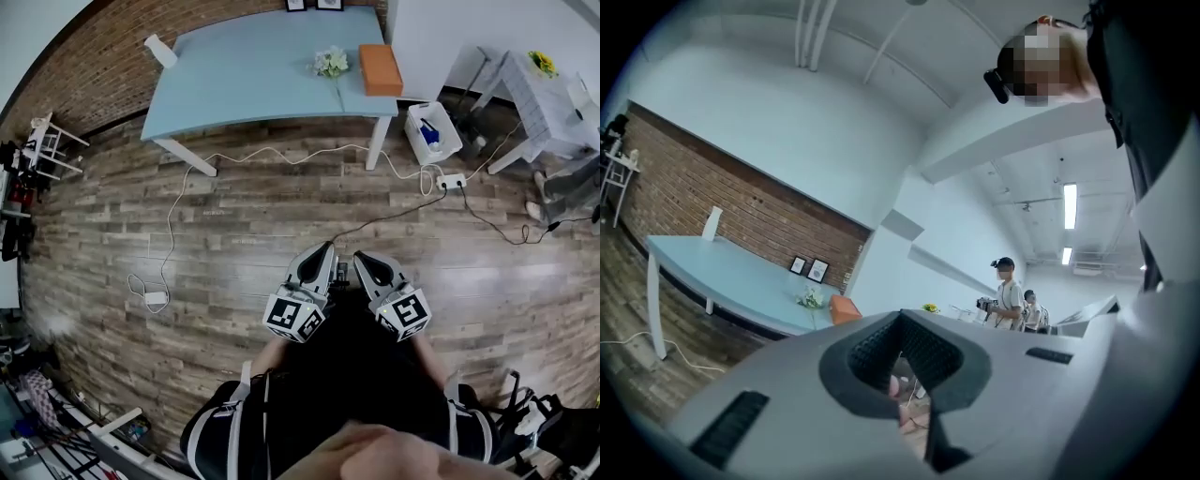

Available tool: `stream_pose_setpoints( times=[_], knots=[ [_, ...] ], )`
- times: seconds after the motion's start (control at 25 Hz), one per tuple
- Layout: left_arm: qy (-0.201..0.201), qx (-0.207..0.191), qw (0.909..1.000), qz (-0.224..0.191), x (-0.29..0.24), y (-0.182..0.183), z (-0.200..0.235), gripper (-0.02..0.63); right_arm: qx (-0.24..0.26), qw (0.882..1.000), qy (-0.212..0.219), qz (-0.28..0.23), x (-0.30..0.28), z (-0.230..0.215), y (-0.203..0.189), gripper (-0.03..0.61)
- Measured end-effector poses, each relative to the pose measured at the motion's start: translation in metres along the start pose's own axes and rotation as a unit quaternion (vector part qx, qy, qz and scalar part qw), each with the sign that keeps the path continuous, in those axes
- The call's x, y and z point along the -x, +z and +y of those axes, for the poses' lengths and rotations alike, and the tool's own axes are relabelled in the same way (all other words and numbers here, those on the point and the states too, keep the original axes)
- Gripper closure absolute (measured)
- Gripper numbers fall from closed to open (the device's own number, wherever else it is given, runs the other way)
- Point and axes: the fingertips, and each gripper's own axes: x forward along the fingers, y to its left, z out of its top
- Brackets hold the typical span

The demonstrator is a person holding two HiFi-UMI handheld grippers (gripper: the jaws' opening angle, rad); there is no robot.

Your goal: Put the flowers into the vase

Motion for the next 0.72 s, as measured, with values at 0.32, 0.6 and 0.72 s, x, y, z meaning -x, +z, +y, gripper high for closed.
stream_pose_setpoints(
  times=[0.32, 0.6, 0.72],
  knots=[
    [-0.009, 0.002, 0.9999, 0.012, 0.017, 0.001, 0.034, 0.584, -0.008, 1.000, -0.002, 0.027, -0.047, 0.032, -0.012, 0.561],
    [0.016, 0.074, 0.9970, 0.017, 0.025, 0.000, 0.094, 0.584, -0.013, 0.999, -0.034, 0.025, -0.070, 0.033, -0.016, 0.560],
    [0.013, 0.081, 0.9964, 0.021, 0.011, 0.000, 0.102, 0.584, -0.010, 0.999, -0.041, 0.026, -0.076, 0.022, -0.013, 0.561]
  ],
)
